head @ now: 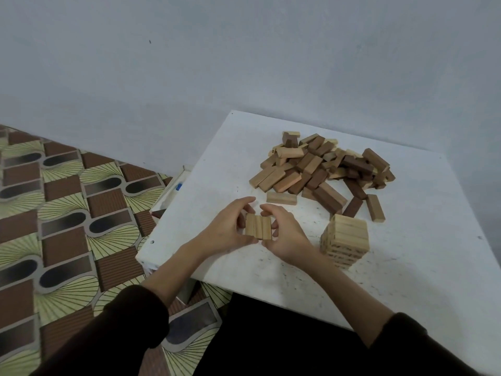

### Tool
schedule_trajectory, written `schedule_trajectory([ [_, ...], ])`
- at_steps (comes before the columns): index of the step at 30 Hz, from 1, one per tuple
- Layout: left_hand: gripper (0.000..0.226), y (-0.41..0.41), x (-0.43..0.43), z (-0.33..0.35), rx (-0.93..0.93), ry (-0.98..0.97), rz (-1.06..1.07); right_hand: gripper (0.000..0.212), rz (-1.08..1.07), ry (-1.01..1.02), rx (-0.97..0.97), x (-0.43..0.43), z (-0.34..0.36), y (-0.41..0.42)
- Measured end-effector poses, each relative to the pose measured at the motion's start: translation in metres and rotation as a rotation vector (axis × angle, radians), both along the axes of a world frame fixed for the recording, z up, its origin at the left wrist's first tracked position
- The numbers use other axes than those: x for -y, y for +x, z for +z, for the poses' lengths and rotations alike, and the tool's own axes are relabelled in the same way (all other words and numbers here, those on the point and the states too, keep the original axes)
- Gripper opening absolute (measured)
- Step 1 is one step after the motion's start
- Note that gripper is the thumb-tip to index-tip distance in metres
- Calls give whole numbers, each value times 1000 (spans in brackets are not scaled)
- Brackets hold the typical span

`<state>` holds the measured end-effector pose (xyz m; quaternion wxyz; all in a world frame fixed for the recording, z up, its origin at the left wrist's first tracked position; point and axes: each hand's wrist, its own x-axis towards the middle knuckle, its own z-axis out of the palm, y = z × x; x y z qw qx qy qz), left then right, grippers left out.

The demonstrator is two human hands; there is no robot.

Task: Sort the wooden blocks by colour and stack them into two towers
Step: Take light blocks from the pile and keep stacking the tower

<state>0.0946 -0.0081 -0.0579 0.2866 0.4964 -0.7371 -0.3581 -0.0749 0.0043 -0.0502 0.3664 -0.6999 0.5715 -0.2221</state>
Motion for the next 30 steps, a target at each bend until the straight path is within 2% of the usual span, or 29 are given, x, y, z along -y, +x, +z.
schedule_trajectory([
  [12,75,0,-1,-4,-54,-1,-10,71,-10,-3,87,2,-6,0],
  [19,73,-1,-3,10,-74,-13,28,71,17,-27,41,-2,5,2],
  [30,84,-15,9,89,-50,-278,-24,71,113,-398,-69,-2,98,-25],
])
